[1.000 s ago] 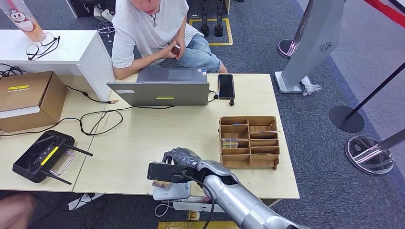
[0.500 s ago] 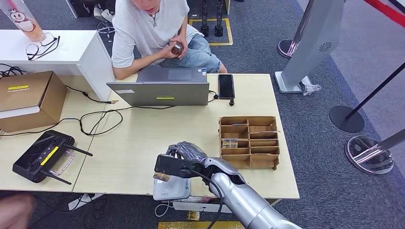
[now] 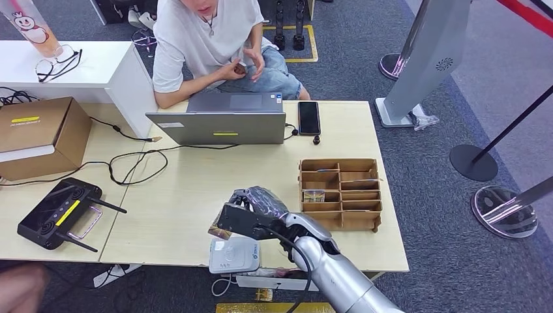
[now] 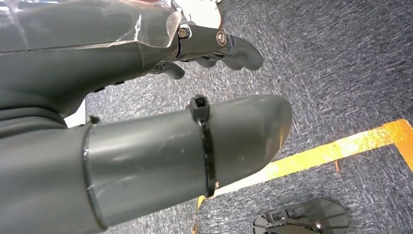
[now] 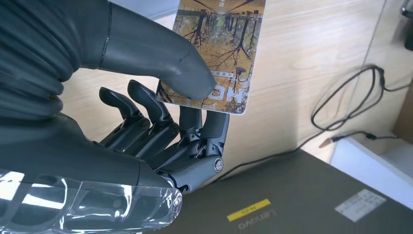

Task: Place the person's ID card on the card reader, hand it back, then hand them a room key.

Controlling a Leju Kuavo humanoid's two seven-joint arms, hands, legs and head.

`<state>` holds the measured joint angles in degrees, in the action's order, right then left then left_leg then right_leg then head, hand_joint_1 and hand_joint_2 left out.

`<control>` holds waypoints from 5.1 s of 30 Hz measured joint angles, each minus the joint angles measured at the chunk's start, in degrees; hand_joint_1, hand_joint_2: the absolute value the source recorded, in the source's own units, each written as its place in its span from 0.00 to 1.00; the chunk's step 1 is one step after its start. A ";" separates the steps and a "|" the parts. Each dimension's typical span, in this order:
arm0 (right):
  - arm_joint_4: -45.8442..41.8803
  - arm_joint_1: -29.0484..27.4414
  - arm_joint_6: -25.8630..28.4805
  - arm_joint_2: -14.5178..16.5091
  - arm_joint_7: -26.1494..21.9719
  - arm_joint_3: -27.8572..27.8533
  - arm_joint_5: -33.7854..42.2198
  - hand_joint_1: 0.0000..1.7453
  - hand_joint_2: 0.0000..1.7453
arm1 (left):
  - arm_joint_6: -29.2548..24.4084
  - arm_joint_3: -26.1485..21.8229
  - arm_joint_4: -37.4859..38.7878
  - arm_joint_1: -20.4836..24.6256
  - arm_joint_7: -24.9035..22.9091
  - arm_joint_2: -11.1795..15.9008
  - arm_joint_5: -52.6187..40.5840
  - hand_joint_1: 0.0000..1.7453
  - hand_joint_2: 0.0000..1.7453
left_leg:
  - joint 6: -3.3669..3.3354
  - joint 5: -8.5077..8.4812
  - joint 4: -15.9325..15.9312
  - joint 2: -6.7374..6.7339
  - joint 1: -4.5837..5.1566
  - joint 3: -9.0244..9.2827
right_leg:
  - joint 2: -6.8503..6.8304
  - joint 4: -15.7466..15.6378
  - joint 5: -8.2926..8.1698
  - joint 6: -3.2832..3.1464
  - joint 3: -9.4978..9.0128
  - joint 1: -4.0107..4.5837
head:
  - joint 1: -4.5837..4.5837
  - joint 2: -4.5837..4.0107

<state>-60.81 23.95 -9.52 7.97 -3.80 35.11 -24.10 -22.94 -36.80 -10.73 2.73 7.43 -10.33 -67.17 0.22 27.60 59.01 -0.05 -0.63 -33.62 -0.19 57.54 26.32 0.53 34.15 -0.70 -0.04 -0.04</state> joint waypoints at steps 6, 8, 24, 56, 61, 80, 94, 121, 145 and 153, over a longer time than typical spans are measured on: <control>-2.68 -0.89 1.29 -0.10 -1.03 -1.32 0.73 1.00 1.00 | -0.14 0.05 0.00 -0.02 0.46 -0.01 0.05 0.00 0.00 | 0.00 0.00 0.00 0.00 0.00 0.00 | 0.00 0.00 0.00 0.00 0.00 0.00 | 0.00 0.00; -3.55 -1.15 1.72 -0.11 -1.43 -1.62 0.84 1.00 1.00 | -0.17 0.05 0.00 -0.02 0.52 -0.01 0.08 0.00 0.00 | 0.00 0.00 0.00 0.00 0.00 0.00 | 0.00 0.00 0.00 0.00 0.00 0.00 | 0.00 0.00; -9.38 -2.77 9.14 -0.11 -6.16 -4.59 0.98 1.00 1.00 | -0.61 0.05 0.00 -0.01 0.93 -0.01 0.26 0.00 0.00 | 0.00 0.00 0.00 0.00 0.00 0.00 | 0.00 0.00 0.00 0.00 0.00 0.00 | -0.01 0.00; -11.70 -3.97 45.20 2.06 -11.22 -8.99 -18.09 1.00 1.00 | -0.73 0.05 0.00 0.45 1.17 0.20 -0.40 0.00 0.00 | 0.00 0.00 0.00 0.00 0.00 0.00 | -0.01 0.01 0.00 0.00 -0.01 0.00 | 0.00 0.00; -10.87 -3.89 48.72 2.89 -10.64 -9.26 -27.39 1.00 1.00 | -0.27 0.05 0.00 1.40 0.32 0.27 -0.50 0.00 0.00 | 0.01 -0.01 0.00 0.00 -0.01 0.00 | -0.01 0.01 0.00 0.00 -0.01 0.00 | -0.01 0.00; -6.64 -4.09 48.93 5.78 -5.81 -13.98 -48.68 1.00 1.00 | -0.02 0.05 0.00 1.02 1.37 0.91 -0.95 0.00 0.00 | 0.03 -0.02 -0.01 0.01 -0.01 0.00 | -0.01 0.02 -0.01 -0.01 -0.02 0.00 | -0.01 0.00; -0.64 -1.68 46.40 5.74 -1.92 -11.49 -49.38 0.00 1.00 | -0.05 0.05 0.00 1.09 1.38 0.96 -0.55 0.00 0.00 | 0.03 -0.02 -0.01 0.00 -0.01 0.00 | -0.01 0.02 -0.01 -0.01 -0.01 0.00 | 0.00 0.00; -1.67 -1.64 45.77 5.19 -1.95 -9.61 -47.28 0.00 1.00 | -0.60 0.03 0.00 1.08 1.52 0.86 -0.52 0.00 0.00 | 0.03 -0.02 -0.01 0.00 -0.01 0.01 | -0.01 0.02 -0.01 -0.01 -0.01 0.00 | 0.00 0.00; -7.85 -3.53 39.71 2.96 -0.49 -8.56 -49.39 0.00 1.00 | 0.18 -0.03 0.00 2.38 -3.21 -0.05 -0.21 0.00 0.00 | 0.03 -0.02 -0.01 0.01 0.00 0.01 | -0.01 0.02 -0.01 -0.01 -0.01 0.00 | -0.01 0.00; -9.12 -4.45 38.82 2.02 0.68 -8.35 -49.81 0.00 1.00 | 0.36 -0.03 0.00 3.21 -3.65 -0.61 -0.20 0.00 0.00 | 0.03 -0.02 -0.01 0.00 0.00 0.02 | -0.01 0.02 -0.01 -0.02 0.00 0.00 | 0.00 0.00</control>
<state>-69.93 19.49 29.30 9.99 -3.13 26.76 -73.91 -22.59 -36.83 -10.73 5.94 3.78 -10.93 -67.36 0.25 27.58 59.00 -0.05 -0.64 -33.60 -0.19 57.56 26.31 0.51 34.15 -0.70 -0.04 -0.04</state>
